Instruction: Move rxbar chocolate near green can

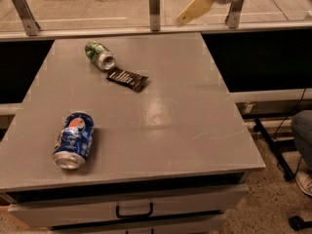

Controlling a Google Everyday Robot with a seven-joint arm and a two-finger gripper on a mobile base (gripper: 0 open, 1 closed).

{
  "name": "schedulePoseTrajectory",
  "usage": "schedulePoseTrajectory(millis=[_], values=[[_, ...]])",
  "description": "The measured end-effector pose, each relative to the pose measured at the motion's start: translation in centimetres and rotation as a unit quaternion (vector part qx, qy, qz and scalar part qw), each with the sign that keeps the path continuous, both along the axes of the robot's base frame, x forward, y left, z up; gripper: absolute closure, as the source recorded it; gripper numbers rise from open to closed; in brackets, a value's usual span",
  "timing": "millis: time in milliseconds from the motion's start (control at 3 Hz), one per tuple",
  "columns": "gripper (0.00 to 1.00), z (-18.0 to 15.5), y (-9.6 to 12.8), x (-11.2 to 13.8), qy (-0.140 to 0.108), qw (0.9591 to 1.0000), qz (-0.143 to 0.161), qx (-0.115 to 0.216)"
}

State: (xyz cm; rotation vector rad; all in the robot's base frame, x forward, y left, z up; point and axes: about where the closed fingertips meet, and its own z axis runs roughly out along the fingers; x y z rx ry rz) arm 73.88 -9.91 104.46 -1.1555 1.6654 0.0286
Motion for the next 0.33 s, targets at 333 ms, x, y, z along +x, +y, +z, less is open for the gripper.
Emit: schedulePoseTrajectory(millis=[333], values=[[0.0, 0.87, -0.58, 0.05, -0.009, 0.9999, -0.006, -0.004]])
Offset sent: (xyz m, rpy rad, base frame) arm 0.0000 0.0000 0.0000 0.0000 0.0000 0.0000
